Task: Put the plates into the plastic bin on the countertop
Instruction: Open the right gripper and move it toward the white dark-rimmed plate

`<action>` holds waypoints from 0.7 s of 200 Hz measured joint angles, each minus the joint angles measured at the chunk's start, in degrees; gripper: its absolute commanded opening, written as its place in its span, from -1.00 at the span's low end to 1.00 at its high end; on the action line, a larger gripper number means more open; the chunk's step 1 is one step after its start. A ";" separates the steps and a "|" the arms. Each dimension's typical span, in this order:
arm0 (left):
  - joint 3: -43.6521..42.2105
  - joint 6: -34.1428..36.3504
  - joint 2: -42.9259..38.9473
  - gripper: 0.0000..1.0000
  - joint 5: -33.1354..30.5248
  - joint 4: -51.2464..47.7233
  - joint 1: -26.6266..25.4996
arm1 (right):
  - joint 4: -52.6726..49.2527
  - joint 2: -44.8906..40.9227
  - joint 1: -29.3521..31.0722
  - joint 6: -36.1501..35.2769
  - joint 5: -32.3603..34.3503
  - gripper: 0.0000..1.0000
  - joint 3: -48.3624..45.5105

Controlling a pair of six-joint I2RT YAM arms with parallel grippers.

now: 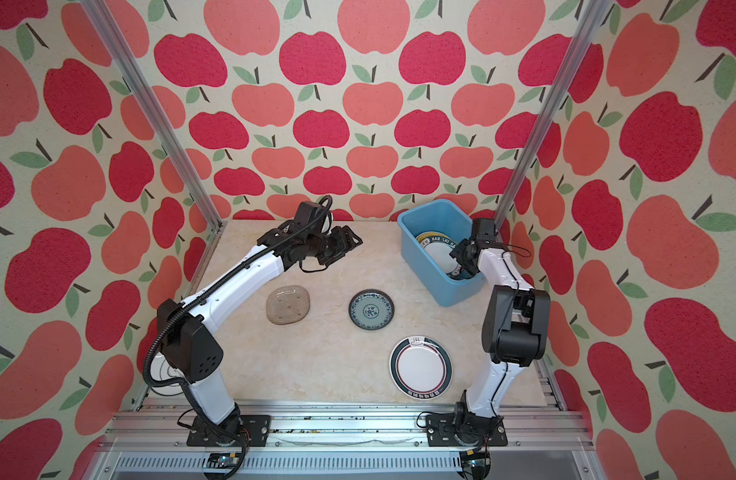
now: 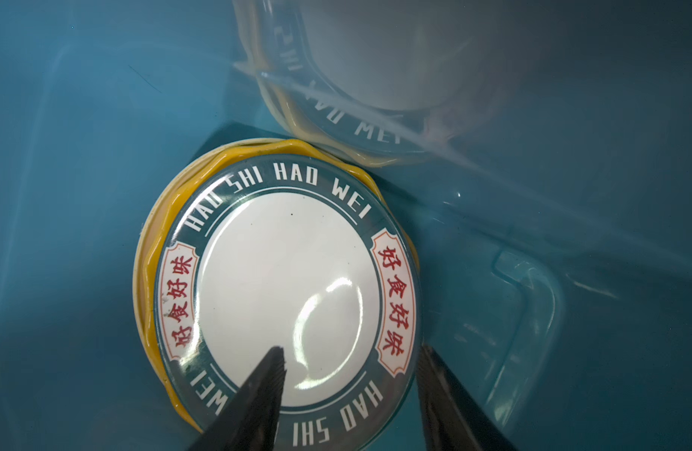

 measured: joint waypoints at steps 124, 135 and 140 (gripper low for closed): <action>-8.13 1.44 -17.27 0.51 -5.68 -10.91 -0.72 | -4.28 -14.53 9.42 -8.68 -13.77 0.24 4.33; -10.45 1.27 -21.14 0.51 -7.02 -12.83 -0.96 | -4.79 -17.16 12.41 -9.29 -15.74 0.24 4.33; -11.52 0.85 -22.97 0.51 -7.69 -13.64 -0.96 | -4.90 -18.10 13.70 -9.38 -16.61 0.24 4.26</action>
